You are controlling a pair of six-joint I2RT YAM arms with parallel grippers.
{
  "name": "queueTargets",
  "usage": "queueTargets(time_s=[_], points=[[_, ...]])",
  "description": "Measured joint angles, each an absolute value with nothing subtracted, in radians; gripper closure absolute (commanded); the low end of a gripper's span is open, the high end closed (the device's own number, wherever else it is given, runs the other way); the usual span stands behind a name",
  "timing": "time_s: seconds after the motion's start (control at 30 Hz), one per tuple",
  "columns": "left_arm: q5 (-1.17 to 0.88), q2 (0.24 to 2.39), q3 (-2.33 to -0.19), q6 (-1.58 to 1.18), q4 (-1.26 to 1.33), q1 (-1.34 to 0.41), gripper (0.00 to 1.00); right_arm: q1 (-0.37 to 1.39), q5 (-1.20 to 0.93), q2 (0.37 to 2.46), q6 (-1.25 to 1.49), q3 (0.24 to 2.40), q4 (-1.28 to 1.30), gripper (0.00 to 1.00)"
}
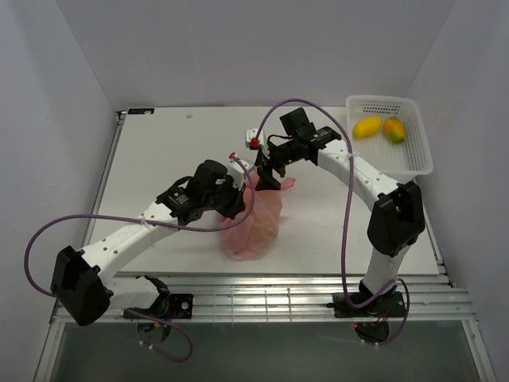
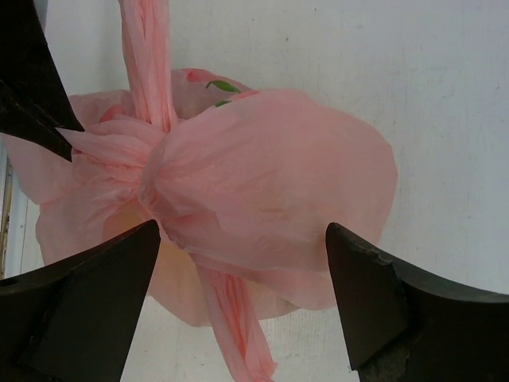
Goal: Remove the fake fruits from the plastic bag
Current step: Untie the plastic bag at the center of the board.
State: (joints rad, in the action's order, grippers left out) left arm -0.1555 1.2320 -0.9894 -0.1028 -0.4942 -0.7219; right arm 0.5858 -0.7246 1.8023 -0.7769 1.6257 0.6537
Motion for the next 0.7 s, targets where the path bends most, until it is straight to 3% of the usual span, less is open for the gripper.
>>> queueTargets(time_s=[0.17, 0.27, 0.3, 0.37, 0.43, 0.7], points=[[-0.169, 1.216, -0.973, -0.101, -0.501, -0.722, 1.0, 0.594, -0.753, 1.802, -0.812, 1.627, 0.659, 0.04], [-0.17, 1.216, -0.971, -0.101, -0.508, -0.722, 1.0, 0.6, -0.763, 1.805, -0.84, 1.634, 0.677, 0.3], [-0.17, 1.216, -0.97, -0.101, -0.509, -0.722, 1.0, 0.603, -0.766, 1.807, -0.849, 1.64, 0.686, 0.48], [-0.169, 1.215, -0.97, -0.101, -0.509, -0.722, 1.0, 0.607, -0.771, 1.811, -0.86, 1.65, 0.702, 0.65], [-0.167, 1.214, -0.969, -0.101, -0.509, -0.722, 1.0, 0.61, -0.769, 1.814, -0.865, 1.655, 0.71, 0.9], [-0.028, 1.174, -0.942, -0.158, -0.517, -0.722, 1.0, 0.601, -0.727, 1.805, -0.811, 1.65, 0.709, 0.92]])
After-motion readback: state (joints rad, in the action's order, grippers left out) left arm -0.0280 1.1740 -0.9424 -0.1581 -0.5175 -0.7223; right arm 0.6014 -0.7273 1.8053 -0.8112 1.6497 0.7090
